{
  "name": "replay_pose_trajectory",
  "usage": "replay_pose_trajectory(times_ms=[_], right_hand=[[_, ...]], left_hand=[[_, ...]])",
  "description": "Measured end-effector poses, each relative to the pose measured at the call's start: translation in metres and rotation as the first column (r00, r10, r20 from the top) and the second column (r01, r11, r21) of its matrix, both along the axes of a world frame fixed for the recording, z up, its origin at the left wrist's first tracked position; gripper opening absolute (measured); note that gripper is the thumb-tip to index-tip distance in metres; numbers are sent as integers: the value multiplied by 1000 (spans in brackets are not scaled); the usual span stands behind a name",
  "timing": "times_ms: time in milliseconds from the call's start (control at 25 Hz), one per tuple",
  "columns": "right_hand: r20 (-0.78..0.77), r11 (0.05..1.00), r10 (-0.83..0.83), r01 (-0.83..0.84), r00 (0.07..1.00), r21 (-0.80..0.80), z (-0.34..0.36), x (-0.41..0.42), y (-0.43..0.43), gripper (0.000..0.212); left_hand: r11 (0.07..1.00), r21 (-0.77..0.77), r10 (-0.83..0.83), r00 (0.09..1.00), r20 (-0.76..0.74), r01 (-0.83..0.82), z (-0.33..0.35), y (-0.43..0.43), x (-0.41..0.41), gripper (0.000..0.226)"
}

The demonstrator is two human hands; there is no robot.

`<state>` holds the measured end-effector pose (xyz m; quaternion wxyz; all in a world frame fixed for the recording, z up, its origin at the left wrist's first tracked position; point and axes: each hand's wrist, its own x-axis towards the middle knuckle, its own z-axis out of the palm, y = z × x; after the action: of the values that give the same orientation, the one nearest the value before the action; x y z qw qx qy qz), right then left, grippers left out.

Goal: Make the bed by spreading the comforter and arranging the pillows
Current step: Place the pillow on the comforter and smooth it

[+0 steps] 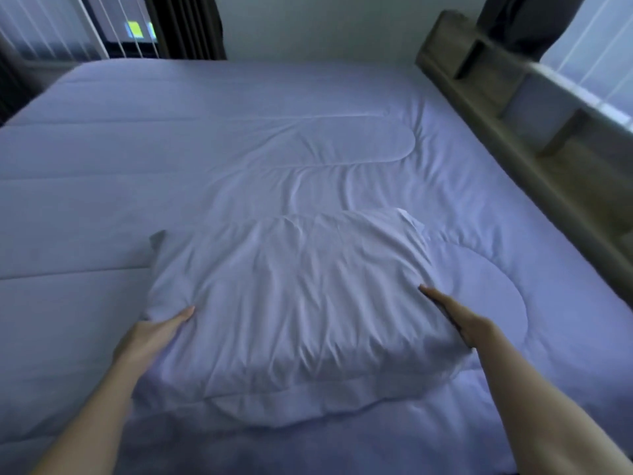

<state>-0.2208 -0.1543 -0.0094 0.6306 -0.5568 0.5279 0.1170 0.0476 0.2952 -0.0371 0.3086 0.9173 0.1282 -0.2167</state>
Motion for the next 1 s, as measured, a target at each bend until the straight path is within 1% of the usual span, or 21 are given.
replay_pose_trajectory(times_ms=[40, 80, 120, 200, 240, 280, 360, 400, 520, 560, 640, 680, 720, 800, 840, 880, 920, 960, 1000], right_hand=[[14, 999, 12, -13, 1000, 52, 4, -3, 0, 115], [26, 998, 16, -18, 1000, 64, 11, -6, 0, 107], [39, 999, 28, -30, 999, 44, 27, -9, 2, 96], [93, 999, -33, 35, 995, -18, 51, -18, -9, 58], [142, 994, -85, 94, 986, -57, 64, -28, -20, 42], [193, 986, -112, 132, 975, -97, 75, -39, -34, 40], [265, 961, -153, 206, 952, -184, 91, -66, -77, 58], [316, 942, -178, 254, 932, -219, 100, -84, -100, 62], [511, 851, -247, 436, 823, -291, 116, -142, -182, 78], [570, 811, -248, 490, 783, -320, 118, -158, -206, 72], [674, 709, -248, 605, 696, -363, 115, -183, -246, 39], [729, 643, -259, 676, 633, -359, 106, -195, -266, 38], [761, 579, -297, 743, 576, -337, 95, -202, -281, 41], [806, 477, -384, 844, 451, -245, 62, -214, -309, 28], [820, 450, -431, 877, 377, -167, 41, -221, -326, 37], [809, 419, -485, 900, 332, -118, 22, -223, -338, 37], [784, 390, -554, 919, 281, -54, -3, -228, -350, 20], [733, 393, -625, 919, 269, -1, -26, -233, -358, 7], [696, 417, -662, 908, 277, 35, -44, -236, -363, 17]], left_hand=[[1000, -5, -2, 1000, 17, 2, 6, -5, -1, 102], [1000, 14, -17, 999, 43, 17, 13, -12, 0, 94], [998, 51, -26, 998, 65, 23, 20, -20, 0, 86], [996, 89, -42, 991, 125, 30, 32, -43, -1, 76], [997, 73, -48, 988, 146, 38, 35, -64, -3, 74], [998, 42, -53, 987, 155, 47, 39, -87, -8, 72], [997, -33, -65, 981, 180, 72, 45, -144, -15, 71], [992, -87, -68, 978, 196, 87, 45, -176, -20, 71], [956, -249, -97, 969, 228, 154, 60, -299, -28, 70], [941, -283, -113, 961, 254, 185, 68, -344, -27, 67], [901, -366, -117, 943, 312, 233, 83, -439, -22, 62], [873, -426, -98, 940, 328, 240, 91, -486, -22, 60], [831, -494, -84, 936, 343, 256, 99, -534, -22, 56], [749, -595, -97, 938, 334, 290, 112, -625, -21, 50], [707, -624, -146, 932, 332, 333, 115, -669, -17, 49], [659, -645, -207, 917, 340, 388, 118, -708, -13, 49], [617, -656, -282, 900, 331, 435, 119, -743, -10, 51], [576, -665, -353, 879, 321, 475, 118, -776, -9, 56], [544, -670, -417, 856, 306, 505, 114, -804, -14, 62]])
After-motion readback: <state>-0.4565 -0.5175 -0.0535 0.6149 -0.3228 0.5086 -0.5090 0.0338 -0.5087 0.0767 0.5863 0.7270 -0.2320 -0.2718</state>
